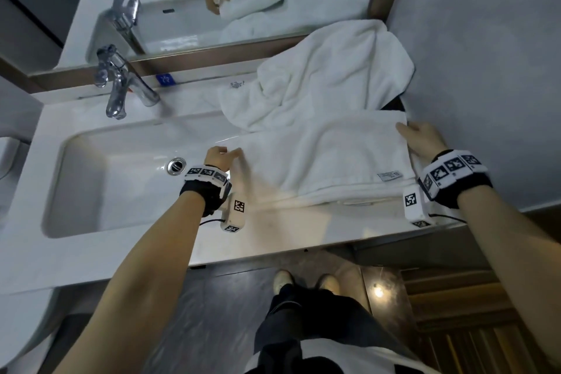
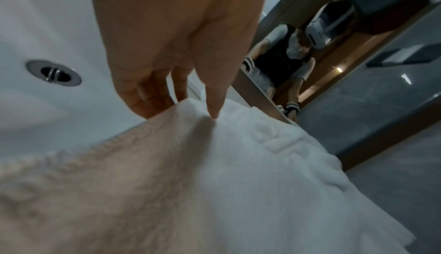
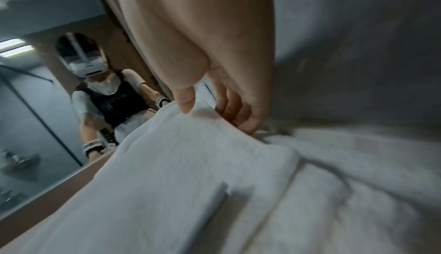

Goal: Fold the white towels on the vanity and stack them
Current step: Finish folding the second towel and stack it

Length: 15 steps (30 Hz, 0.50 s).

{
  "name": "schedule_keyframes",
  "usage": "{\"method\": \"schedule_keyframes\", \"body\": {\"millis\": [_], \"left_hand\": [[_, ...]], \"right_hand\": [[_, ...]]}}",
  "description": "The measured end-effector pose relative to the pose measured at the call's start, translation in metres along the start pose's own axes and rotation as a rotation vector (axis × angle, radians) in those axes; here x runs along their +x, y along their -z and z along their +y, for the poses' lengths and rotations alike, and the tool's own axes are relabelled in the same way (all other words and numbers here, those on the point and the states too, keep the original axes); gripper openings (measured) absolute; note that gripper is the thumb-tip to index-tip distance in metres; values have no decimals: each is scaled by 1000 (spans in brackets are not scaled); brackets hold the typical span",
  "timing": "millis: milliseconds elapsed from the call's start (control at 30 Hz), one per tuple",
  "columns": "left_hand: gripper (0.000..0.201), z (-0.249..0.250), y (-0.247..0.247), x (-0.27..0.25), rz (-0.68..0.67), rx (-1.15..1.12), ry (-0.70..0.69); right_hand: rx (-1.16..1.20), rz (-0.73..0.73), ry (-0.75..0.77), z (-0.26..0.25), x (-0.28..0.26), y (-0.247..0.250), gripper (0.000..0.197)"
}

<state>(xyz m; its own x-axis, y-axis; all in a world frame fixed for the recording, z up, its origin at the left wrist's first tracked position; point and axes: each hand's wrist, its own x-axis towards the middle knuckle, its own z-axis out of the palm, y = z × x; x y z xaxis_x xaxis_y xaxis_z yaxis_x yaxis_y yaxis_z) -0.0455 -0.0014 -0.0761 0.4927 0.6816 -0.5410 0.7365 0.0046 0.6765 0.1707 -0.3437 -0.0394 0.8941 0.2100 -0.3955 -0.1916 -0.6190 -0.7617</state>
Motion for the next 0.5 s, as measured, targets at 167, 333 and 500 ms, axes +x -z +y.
{"method": "schedule_keyframes", "body": {"millis": [167,333,500], "left_hand": [[33,5,-1,1,5,-10,154],[65,4,2,5,-90,96,184],[43,5,2,9,-130,-148,55]], "right_hand": [[97,-34,-61,-6,14,-3,38],[166,-114,-42,-13,14,-9,34],[165,-246,-103,-13,12,-7,48]]}}
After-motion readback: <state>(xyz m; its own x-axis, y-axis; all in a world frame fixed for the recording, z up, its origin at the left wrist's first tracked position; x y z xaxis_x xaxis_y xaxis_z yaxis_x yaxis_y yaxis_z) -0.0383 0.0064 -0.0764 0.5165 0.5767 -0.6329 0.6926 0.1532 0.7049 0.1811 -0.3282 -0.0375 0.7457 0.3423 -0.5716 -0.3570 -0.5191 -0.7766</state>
